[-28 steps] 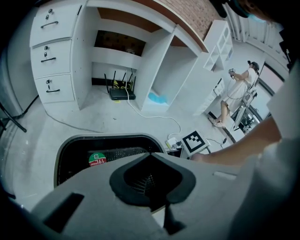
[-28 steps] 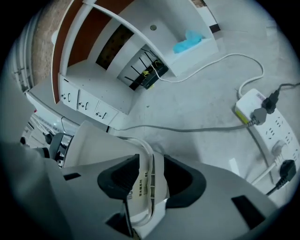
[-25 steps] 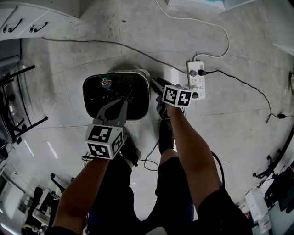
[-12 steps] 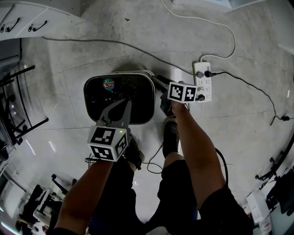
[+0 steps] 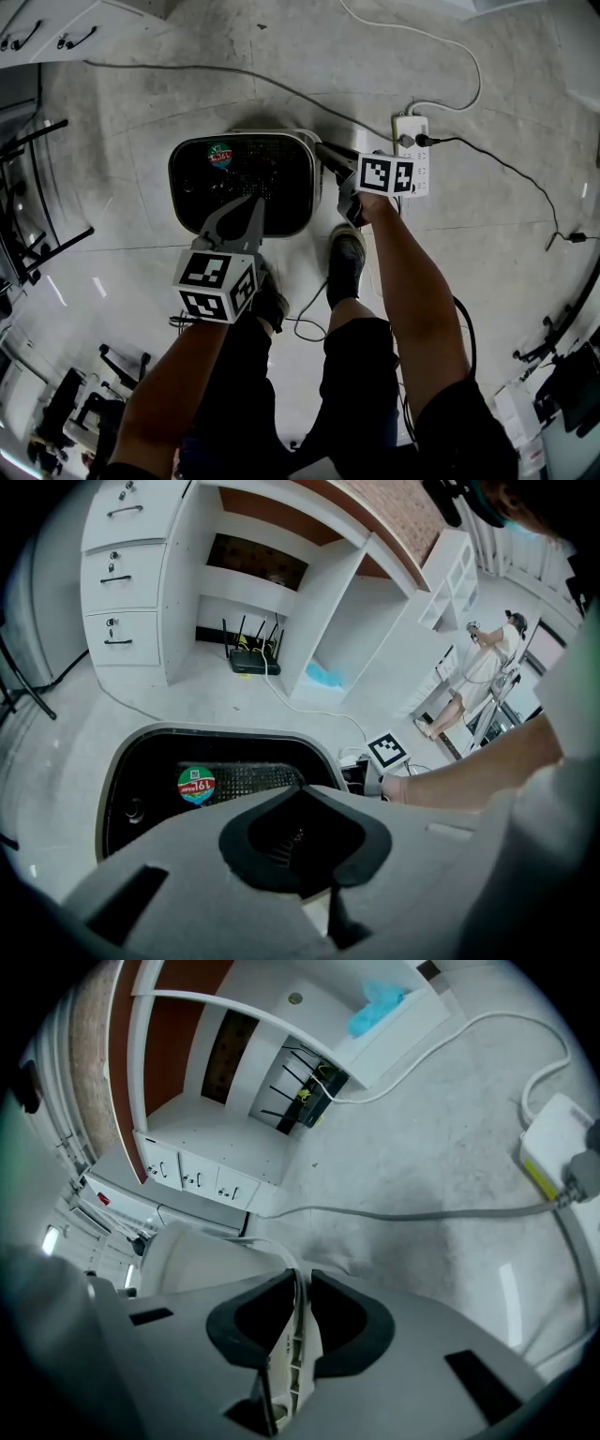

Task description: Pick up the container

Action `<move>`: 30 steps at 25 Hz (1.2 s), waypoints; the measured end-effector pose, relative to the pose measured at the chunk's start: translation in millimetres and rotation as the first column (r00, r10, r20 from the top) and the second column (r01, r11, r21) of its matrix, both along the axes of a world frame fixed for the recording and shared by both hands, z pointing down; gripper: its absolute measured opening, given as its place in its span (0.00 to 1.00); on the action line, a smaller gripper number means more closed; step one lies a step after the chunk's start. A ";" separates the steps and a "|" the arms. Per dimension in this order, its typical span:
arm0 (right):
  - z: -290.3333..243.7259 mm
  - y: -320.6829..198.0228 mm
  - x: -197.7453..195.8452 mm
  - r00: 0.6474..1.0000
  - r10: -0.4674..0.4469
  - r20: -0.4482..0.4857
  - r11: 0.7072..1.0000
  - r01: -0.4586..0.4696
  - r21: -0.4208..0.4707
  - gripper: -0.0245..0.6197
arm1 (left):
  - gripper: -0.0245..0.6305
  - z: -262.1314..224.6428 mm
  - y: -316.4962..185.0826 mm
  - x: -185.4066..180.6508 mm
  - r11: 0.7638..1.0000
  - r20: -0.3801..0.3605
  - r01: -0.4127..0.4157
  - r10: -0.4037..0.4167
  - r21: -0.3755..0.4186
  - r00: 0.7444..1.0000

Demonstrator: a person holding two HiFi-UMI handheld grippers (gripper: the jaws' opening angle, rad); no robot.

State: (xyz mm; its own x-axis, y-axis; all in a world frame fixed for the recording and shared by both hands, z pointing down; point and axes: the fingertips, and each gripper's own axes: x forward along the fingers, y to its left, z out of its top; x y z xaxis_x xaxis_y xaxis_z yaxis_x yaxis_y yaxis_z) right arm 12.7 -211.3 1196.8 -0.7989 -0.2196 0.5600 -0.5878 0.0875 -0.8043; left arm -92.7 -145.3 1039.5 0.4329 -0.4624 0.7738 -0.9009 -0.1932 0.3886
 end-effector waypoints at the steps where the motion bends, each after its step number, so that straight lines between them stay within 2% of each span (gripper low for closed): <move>1: -8.4 -0.4 4.3 1.000 -0.001 -0.012 1.000 0.001 0.006 0.12 | 0.05 -5.9 0.5 0.6 1.000 0.000 -0.002 0.002 0.000 1.000; 7: -68.8 7.0 23.1 0.998 -0.020 -0.063 0.999 0.022 0.029 0.12 | 0.05 -46.1 11.9 6.9 1.000 0.006 -0.011 0.011 -0.005 1.000; 13: -122.4 6.9 24.9 0.996 -0.018 -0.089 0.998 0.024 0.057 0.13 | 0.05 -73.5 20.8 20.6 1.000 -0.039 -0.012 0.012 -0.017 0.999; 16: -139.4 6.6 18.4 0.997 -0.033 -0.072 0.997 0.038 0.062 0.13 | 0.05 -72.8 24.5 31.8 0.999 -0.063 -0.044 0.042 -0.022 0.997; 19: -152.1 3.3 13.9 0.998 -0.039 -0.051 0.996 0.043 0.072 0.12 | 0.05 -60.4 27.2 41.2 0.996 -0.080 -0.071 0.066 -0.062 0.995; 23: -171.8 0.7 6.8 0.999 -0.046 -0.002 0.993 0.046 0.105 0.12 | 0.05 -48.3 30.0 51.5 0.990 -0.082 -0.114 0.107 -0.085 0.991; 26: -190.9 1.2 -1.0 0.998 -0.046 0.046 0.990 0.039 0.134 0.12 | 0.06 -52.6 30.1 55.1 0.991 -0.101 -0.108 0.100 -0.079 0.990; 27: -195.4 2.8 -3.6 0.997 -0.043 0.061 0.990 0.035 0.135 0.12 | 0.08 -55.0 30.9 57.5 0.991 -0.121 -0.109 0.099 -0.078 0.988; 29: -203.1 5.0 -9.0 0.995 -0.043 0.090 0.990 0.031 0.136 0.12 | 0.27 -59.1 31.6 65.2 0.989 -0.172 -0.122 0.107 -0.081 0.979; 30: -206.7 4.7 -11.7 0.994 -0.045 0.101 0.990 0.031 0.139 0.12 | 0.31 -60.6 30.3 68.7 0.988 -0.187 -0.132 0.115 -0.081 0.976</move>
State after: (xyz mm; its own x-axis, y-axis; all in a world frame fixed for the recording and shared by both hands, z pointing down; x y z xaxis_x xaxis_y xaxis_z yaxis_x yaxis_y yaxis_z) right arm 1.0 -206.6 990.1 -0.8604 -0.2568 0.4402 -0.4958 0.2220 -0.8396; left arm -24.0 -115.0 979.0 0.6192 -0.3274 0.7138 -0.7853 -0.2541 0.5646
